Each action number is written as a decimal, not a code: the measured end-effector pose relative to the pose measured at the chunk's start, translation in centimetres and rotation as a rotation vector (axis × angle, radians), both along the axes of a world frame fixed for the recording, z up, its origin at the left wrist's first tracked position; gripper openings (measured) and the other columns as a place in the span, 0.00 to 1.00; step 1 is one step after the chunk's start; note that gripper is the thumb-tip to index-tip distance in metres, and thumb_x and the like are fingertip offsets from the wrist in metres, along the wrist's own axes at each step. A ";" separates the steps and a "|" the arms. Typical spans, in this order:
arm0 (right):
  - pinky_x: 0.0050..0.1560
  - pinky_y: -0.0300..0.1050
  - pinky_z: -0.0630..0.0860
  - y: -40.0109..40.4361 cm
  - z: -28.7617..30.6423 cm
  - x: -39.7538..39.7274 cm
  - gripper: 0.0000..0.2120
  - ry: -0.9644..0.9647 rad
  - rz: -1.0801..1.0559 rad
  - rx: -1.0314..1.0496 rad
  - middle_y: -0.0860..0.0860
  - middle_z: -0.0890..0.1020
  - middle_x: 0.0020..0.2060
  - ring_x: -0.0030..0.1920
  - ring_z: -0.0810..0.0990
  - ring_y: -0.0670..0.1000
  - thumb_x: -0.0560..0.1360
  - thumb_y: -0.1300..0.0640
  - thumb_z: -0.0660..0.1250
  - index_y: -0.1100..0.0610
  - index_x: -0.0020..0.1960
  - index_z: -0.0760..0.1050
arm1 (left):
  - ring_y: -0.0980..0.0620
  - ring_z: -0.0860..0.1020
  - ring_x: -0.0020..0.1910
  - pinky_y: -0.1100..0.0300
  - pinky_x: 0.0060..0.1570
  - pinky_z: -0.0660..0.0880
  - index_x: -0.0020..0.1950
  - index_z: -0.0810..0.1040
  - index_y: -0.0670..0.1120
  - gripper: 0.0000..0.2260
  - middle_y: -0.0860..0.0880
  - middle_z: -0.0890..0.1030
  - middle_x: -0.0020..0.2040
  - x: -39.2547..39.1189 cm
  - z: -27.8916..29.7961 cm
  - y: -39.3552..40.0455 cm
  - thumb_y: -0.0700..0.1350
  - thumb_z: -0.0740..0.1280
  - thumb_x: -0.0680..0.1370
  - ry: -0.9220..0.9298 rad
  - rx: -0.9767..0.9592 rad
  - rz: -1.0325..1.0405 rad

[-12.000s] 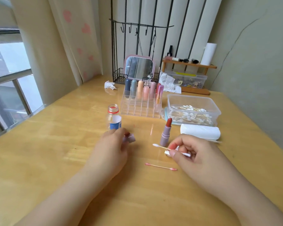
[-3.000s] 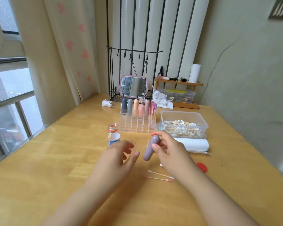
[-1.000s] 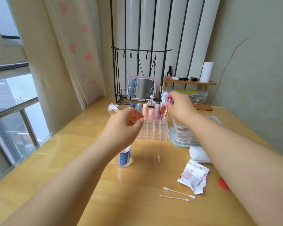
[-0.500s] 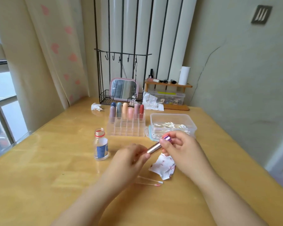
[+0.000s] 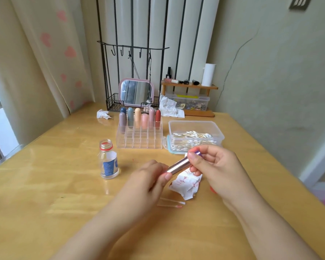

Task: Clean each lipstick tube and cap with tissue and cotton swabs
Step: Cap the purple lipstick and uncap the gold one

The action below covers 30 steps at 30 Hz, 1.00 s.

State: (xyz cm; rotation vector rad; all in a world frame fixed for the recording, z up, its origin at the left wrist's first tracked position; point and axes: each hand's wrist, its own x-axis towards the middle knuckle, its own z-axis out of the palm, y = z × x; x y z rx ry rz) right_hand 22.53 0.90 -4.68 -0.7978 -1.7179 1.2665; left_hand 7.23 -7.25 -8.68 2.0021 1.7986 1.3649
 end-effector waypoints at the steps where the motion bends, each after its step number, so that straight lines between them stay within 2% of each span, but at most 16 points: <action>1: 0.32 0.32 0.73 0.0 0.1 0.0 0.01 0.011 -0.005 0.006 0.46 0.80 0.28 0.29 0.77 0.43 0.74 0.63 0.69 0.59 0.44 0.79 | 0.65 0.71 0.40 0.74 0.40 0.65 0.49 0.78 0.45 0.17 0.57 0.72 0.39 0.0 0.1 0.0 0.55 0.55 0.79 -0.015 -0.005 0.001; 4: 0.25 0.29 0.68 -0.4 0.3 -0.3 0.02 0.045 -0.019 0.001 0.47 0.78 0.27 0.27 0.74 0.42 0.74 0.62 0.69 0.58 0.42 0.79 | 0.61 0.72 0.38 0.71 0.37 0.66 0.44 0.75 0.51 0.09 0.57 0.71 0.37 0.4 0.6 -0.3 0.50 0.58 0.79 -0.067 -0.033 0.006; 6: 0.25 0.29 0.67 0.1 0.6 -0.4 0.03 0.110 -0.057 -0.038 0.48 0.77 0.28 0.26 0.71 0.42 0.75 0.63 0.67 0.58 0.42 0.78 | 0.58 0.73 0.38 0.70 0.36 0.67 0.41 0.72 0.55 0.08 0.57 0.72 0.36 0.5 0.8 -0.6 0.48 0.59 0.80 -0.096 -0.058 0.019; 9: 0.26 0.30 0.67 2.4 1.8 1.6 0.07 0.424 -0.214 -0.139 0.48 0.79 0.28 0.25 0.70 0.41 0.77 0.65 0.62 0.59 0.42 0.76 | 0.56 0.75 0.33 0.67 0.33 0.69 0.40 0.73 0.55 0.09 0.54 0.74 0.35 -0.3 0.7 -1.2 0.49 0.59 0.80 -0.214 -0.136 0.089; 11: 0.29 0.30 0.70 3.5 2.2 3.2 0.07 0.530 -0.261 -0.130 0.45 0.80 0.27 0.27 0.73 0.40 0.78 0.66 0.60 0.60 0.44 0.75 | 0.58 0.75 0.30 0.70 0.32 0.69 0.42 0.76 0.53 0.10 0.54 0.75 0.33 -1.0 0.6 -1.2 0.49 0.59 0.80 -0.373 -0.170 0.116; 13: 0.34 0.30 0.74 3.6 1.4 3.2 0.06 0.443 -0.213 -0.141 0.48 0.81 0.31 0.30 0.78 0.41 0.78 0.67 0.61 0.59 0.45 0.74 | 0.57 0.75 0.31 0.67 0.38 0.72 0.43 0.78 0.50 0.11 0.55 0.75 0.32 -1.1 0.5 -0.9 0.49 0.58 0.80 -0.549 -0.170 0.082; 16: 0.38 0.36 0.77 2.8 -0.7 1.5 0.07 0.126 -0.143 -0.101 0.51 0.81 0.40 0.37 0.82 0.44 0.74 0.68 0.67 0.57 0.46 0.75 | 0.54 0.76 0.34 0.56 0.43 0.76 0.46 0.78 0.45 0.11 0.54 0.78 0.33 -1.1 0.5 -0.7 0.46 0.58 0.80 -0.776 -0.159 0.018; 19: 0.34 0.32 0.74 1.8 -2.0 -0.3 0.09 -0.085 -0.061 -0.042 0.46 0.81 0.40 0.38 0.81 0.41 0.72 0.68 0.69 0.54 0.45 0.76 | 0.53 0.76 0.35 0.58 0.40 0.77 0.49 0.76 0.40 0.11 0.50 0.79 0.36 -1.1 0.7 -0.8 0.44 0.57 0.81 -0.926 -0.155 -0.029; 22: 0.42 0.34 0.74 1.1 -3.7 -2.0 0.08 -0.309 -0.040 0.129 0.43 0.81 0.40 0.42 0.79 0.45 0.72 0.62 0.71 0.49 0.42 0.77 | 0.54 0.72 0.32 0.60 0.37 0.77 0.50 0.75 0.37 0.11 0.49 0.75 0.32 -0.9 1.0 -0.9 0.42 0.56 0.81 -1.061 -0.157 -0.066; 25: 0.44 0.38 0.69 1.1 -5.0 -2.8 0.02 -0.534 -0.103 0.350 0.43 0.80 0.40 0.45 0.75 0.46 0.72 0.54 0.72 0.48 0.43 0.80 | 0.55 0.69 0.30 0.60 0.35 0.75 0.51 0.75 0.37 0.10 0.51 0.71 0.29 -0.6 1.2 -0.9 0.42 0.57 0.80 -1.128 -0.178 -0.122; 28: 0.50 0.40 0.68 1.5 -5.9 -3.0 0.04 -0.670 -0.085 0.463 0.44 0.79 0.39 0.49 0.74 0.48 0.71 0.50 0.72 0.50 0.44 0.82 | 0.54 0.67 0.30 0.59 0.36 0.72 0.48 0.73 0.40 0.07 0.52 0.70 0.29 -0.4 1.3 -1.1 0.43 0.59 0.79 -1.135 -0.200 -0.167; 30: 0.52 0.39 0.68 1.7 -6.2 -2.9 0.05 -0.682 -0.062 0.463 0.45 0.78 0.40 0.51 0.75 0.49 0.71 0.51 0.72 0.50 0.46 0.82 | 0.53 0.67 0.30 0.59 0.35 0.71 0.46 0.71 0.41 0.06 0.51 0.70 0.30 -0.3 1.3 -1.3 0.43 0.60 0.79 -1.119 -0.215 -0.185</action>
